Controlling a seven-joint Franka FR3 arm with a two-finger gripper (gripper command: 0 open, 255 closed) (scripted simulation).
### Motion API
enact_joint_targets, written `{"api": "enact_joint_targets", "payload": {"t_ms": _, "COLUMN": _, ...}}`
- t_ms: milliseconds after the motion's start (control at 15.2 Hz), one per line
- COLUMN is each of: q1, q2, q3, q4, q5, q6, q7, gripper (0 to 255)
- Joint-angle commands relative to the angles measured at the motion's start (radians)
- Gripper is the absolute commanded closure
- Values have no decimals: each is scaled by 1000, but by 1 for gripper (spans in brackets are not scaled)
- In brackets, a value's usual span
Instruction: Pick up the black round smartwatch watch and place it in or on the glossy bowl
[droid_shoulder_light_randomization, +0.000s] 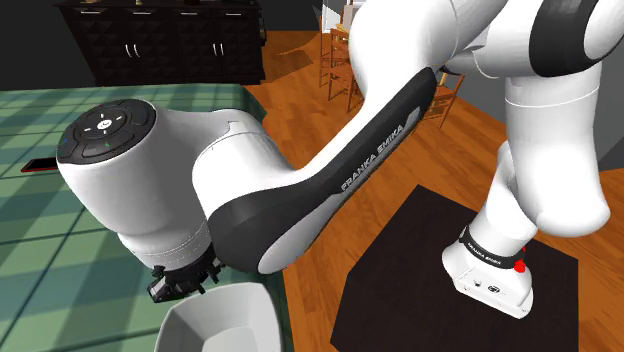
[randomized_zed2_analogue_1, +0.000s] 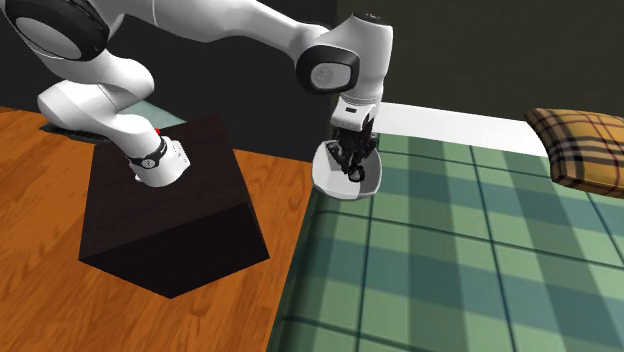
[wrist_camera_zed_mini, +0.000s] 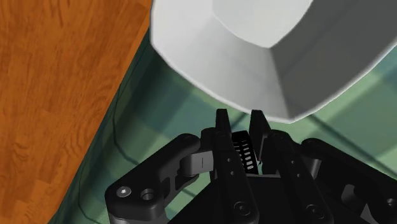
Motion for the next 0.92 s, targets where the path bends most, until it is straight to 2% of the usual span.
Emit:
{"api": "enact_joint_targets", "payload": {"t_ms": 0, "q1": 41, "q2": 15, "q3": 5, "q4": 16, "q5": -9, "q6": -13, "q7": 45, "gripper": 255}}
{"api": "enact_joint_targets", "payload": {"t_ms": 132, "q1": 98, "q2": 44, "q3": 9, "q4": 55, "q5": -22, "q6": -39, "q7": 97, "gripper": 255}}
{"api": "enact_joint_targets", "payload": {"t_ms": 858, "q1": 116, "q2": 113, "q3": -26, "q4": 8, "q5": -78, "q6": 63, "q7": 143, "gripper": 255}}
